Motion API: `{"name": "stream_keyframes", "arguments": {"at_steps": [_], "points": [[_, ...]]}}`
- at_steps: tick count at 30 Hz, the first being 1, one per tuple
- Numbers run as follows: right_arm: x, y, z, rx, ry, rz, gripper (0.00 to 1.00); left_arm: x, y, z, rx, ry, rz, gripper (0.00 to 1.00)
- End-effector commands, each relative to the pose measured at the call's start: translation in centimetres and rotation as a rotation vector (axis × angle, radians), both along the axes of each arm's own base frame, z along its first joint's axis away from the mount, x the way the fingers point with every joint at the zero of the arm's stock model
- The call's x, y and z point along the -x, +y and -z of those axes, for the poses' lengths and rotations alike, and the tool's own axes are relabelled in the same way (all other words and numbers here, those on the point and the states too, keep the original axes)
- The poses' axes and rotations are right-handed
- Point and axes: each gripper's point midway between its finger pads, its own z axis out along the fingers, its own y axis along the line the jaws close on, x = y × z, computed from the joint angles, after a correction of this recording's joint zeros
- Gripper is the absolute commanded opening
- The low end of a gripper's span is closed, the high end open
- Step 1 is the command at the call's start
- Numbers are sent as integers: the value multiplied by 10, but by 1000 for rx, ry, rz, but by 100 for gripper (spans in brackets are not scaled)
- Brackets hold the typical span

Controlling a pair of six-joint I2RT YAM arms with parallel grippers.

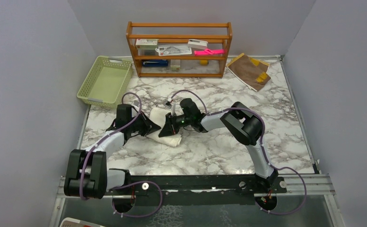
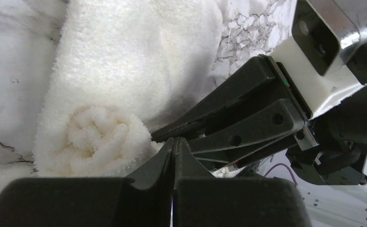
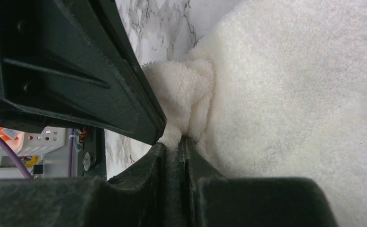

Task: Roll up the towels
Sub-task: Roll the towel at the center of the board.

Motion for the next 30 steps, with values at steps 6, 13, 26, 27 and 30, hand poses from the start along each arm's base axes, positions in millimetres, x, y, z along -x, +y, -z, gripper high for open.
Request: {"name": "stream_keyframes", "arguments": {"at_steps": [6, 13, 26, 27, 30], "points": [[-1, -31, 57, 239, 20, 51, 14, -2, 30, 52, -184, 48, -111, 0], [-22, -30, 3, 221, -235, 19, 40, 19, 59, 86, -347, 103, -171, 0], [43, -51, -47, 133, -1195, -269, 44, 25, 68, 94, -397, 124, -184, 0], [48, -49, -41, 135, -1210, -291, 44, 25, 68, 95, -397, 125, -181, 0], [53, -40, -27, 149, -1260, -330, 44, 25, 67, 95, -393, 127, -178, 0]]}}
